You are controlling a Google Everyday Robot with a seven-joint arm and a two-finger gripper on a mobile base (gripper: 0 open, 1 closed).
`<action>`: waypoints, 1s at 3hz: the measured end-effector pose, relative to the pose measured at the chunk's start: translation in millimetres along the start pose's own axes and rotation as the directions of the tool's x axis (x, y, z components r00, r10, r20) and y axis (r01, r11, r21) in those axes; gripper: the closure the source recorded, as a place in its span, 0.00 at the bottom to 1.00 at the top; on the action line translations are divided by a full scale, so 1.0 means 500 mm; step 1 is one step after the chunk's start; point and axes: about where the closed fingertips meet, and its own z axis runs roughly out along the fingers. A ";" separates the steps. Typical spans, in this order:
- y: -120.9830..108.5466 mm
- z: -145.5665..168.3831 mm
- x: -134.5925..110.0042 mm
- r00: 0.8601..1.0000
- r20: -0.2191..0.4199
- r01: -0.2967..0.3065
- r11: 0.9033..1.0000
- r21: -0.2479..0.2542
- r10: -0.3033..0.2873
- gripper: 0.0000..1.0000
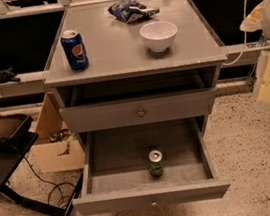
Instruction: Pick green can from middle drawer and place on counter
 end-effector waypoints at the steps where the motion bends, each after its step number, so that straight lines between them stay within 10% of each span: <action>1: 0.000 0.000 0.000 1.000 0.000 0.000 1.000 0.000 0.000 0.00; 3: 0.073 0.159 0.043 0.986 0.168 -0.016 0.999 -0.044 0.024 0.00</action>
Offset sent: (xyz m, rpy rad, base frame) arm -0.0007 0.0074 -0.1161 0.2430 -0.1355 0.0284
